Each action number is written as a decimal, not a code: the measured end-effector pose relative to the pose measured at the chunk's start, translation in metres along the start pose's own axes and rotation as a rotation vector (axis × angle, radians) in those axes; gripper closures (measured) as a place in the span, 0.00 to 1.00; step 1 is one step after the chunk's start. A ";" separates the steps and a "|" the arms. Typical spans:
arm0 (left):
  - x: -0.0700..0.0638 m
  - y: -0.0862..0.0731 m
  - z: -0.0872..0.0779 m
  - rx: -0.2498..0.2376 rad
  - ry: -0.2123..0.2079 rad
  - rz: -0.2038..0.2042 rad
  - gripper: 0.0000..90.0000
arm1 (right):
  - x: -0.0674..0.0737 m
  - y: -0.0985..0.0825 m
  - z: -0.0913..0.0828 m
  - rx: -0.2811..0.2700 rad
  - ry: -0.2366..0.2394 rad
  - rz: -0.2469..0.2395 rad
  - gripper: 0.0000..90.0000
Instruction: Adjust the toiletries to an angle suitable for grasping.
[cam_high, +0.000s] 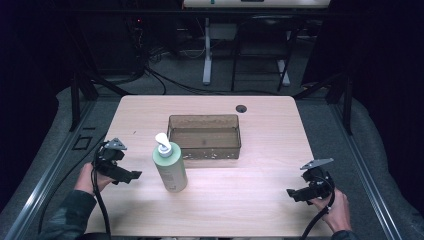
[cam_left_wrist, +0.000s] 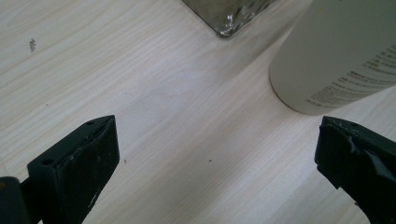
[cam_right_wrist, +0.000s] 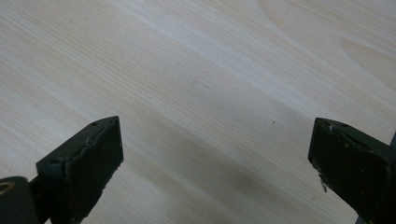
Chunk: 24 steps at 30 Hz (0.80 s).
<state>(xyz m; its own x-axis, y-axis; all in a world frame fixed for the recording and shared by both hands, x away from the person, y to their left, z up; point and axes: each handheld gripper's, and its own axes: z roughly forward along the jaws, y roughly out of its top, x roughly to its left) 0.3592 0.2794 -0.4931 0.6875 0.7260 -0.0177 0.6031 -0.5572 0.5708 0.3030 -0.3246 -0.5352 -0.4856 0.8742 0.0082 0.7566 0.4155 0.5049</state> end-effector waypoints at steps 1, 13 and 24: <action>-0.001 0.001 0.000 0.003 -0.008 0.011 0.00 | 0.000 0.000 0.000 0.003 0.004 -0.002 0.03; -0.015 0.011 -0.003 0.008 -0.054 0.064 0.00 | 0.002 -0.001 0.002 0.032 0.017 -0.022 0.04; -0.031 0.023 -0.010 -0.007 -0.099 0.123 0.00 | 0.002 -0.001 0.003 0.042 0.026 -0.028 0.05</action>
<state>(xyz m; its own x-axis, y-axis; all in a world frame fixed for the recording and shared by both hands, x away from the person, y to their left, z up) 0.3478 0.2483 -0.4708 0.7926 0.6091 -0.0279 0.5094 -0.6363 0.5793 0.3022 -0.3223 -0.5382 -0.5177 0.8554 0.0171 0.7597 0.4504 0.4690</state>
